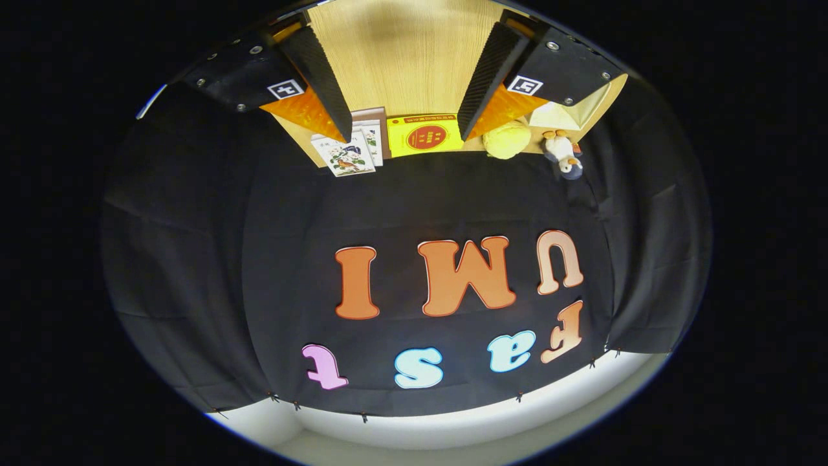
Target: Open the storage box then place both shoes into the box .Put the left shoe in first, then the right shoe, with the right side of both shoes facing outward in a uniform manner.
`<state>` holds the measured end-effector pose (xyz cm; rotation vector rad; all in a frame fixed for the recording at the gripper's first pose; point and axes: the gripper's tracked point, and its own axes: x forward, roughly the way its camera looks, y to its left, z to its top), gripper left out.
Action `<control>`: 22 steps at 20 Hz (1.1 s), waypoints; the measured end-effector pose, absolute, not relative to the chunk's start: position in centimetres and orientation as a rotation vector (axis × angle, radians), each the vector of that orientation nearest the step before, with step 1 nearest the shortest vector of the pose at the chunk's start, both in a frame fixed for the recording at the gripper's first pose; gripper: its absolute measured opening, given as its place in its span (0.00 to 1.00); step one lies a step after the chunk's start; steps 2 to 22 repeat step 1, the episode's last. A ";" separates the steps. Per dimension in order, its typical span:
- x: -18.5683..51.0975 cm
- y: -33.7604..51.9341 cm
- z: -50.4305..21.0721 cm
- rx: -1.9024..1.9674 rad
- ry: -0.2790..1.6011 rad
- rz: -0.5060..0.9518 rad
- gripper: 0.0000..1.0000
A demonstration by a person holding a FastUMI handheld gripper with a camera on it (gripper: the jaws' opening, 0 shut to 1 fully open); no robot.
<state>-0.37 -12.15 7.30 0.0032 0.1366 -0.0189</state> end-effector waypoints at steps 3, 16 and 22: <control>-0.3 -12.3 7.2 0.011 0.140 -0.019 0.98; -0.3 -12.3 7.2 0.011 0.140 -0.019 0.98; -0.3 -12.3 7.2 0.011 0.140 -0.019 0.98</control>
